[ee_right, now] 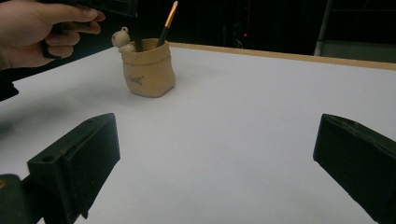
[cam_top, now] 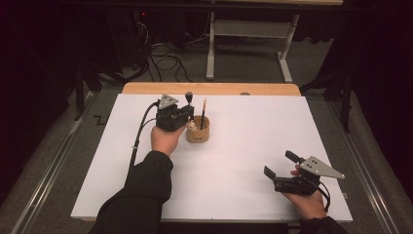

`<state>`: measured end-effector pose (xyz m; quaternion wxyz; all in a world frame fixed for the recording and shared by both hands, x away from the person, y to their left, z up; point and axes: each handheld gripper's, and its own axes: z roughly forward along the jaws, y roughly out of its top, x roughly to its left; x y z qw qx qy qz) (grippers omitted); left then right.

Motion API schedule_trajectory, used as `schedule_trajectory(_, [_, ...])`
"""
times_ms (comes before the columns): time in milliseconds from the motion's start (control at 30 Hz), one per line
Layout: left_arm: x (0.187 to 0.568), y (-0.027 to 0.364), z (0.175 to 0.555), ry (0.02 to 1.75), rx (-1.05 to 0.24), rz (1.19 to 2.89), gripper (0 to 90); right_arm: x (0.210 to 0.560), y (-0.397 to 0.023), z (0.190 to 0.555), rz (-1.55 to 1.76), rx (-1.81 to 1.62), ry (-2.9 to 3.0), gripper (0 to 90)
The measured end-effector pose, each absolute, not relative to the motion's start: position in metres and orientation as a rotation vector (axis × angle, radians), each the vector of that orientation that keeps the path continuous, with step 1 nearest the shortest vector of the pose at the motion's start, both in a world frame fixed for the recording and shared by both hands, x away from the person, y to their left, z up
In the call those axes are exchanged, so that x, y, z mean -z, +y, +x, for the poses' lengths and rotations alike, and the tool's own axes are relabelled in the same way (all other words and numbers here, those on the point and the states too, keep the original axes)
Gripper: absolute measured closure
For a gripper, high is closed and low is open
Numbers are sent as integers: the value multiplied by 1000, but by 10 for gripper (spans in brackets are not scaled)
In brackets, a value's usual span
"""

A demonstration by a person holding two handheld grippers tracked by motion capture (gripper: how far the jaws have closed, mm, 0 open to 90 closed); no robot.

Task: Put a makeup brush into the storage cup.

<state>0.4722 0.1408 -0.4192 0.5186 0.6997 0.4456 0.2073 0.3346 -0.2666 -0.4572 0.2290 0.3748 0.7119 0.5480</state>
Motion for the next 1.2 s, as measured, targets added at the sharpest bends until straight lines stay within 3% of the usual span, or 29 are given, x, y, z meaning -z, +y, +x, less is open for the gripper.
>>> schedule_trajectory(333, [419,143,472,1069,-493,1667,772,458,-266,335,1035,-1506,1964,13])
schedule_trajectory(467, [417,145,472,1085,-502,1658,453,458,-266,335,1035,-1506,1964,13])
schedule_trajectory(567, [416,147,472,1097,-516,1659,336,458,-266,335,1036,-1504,1965,13])
schedule_trajectory(1200, [417,146,471,1096,-514,1680,319,458,-265,335,1032,-1502,1968,13])
